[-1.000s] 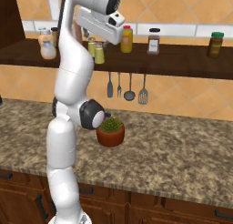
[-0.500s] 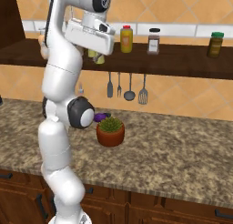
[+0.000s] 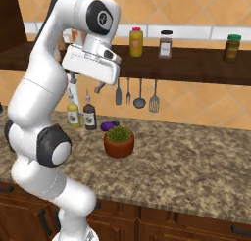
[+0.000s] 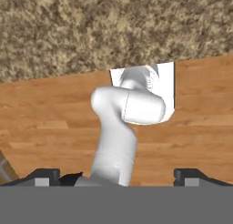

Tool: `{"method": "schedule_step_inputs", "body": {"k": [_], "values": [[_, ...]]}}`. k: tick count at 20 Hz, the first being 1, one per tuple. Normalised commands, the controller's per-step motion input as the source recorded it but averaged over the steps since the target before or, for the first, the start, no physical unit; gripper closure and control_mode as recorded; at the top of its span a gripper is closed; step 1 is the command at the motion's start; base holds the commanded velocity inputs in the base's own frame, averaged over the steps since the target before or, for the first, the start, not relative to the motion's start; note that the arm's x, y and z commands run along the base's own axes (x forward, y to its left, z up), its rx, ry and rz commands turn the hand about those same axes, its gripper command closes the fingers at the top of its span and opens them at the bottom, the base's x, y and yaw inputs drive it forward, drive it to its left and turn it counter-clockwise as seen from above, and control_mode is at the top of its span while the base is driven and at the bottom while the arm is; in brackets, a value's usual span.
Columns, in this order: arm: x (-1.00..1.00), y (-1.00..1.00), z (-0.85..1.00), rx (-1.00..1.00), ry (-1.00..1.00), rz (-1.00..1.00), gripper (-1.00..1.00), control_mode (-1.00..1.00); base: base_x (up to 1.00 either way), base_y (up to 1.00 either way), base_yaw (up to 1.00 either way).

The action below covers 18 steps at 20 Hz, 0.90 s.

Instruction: Put the shaker and condiment bottle from the counter next to their counterparts in the cabinet.

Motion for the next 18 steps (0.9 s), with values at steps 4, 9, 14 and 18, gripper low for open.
{"method": "schedule_step_inputs", "body": {"k": [4, 9, 14, 18], "values": [[-1.00, 0.00, -0.32, 0.00, -0.06, 0.00, -1.00, -1.00, 0.00, 0.00, 0.00], [-1.00, 0.01, -0.29, 0.00, -0.07, 0.00, -1.00, -1.00, 0.00, 0.00, 0.00], [-1.00, 0.06, -0.27, 0.00, -0.03, 0.00, -1.00, -1.00, 0.00, 0.00, 0.00], [-1.00, 0.06, -0.24, 0.00, -0.01, 0.00, -1.00, -1.00, 0.00, 0.00, 0.00]]}}
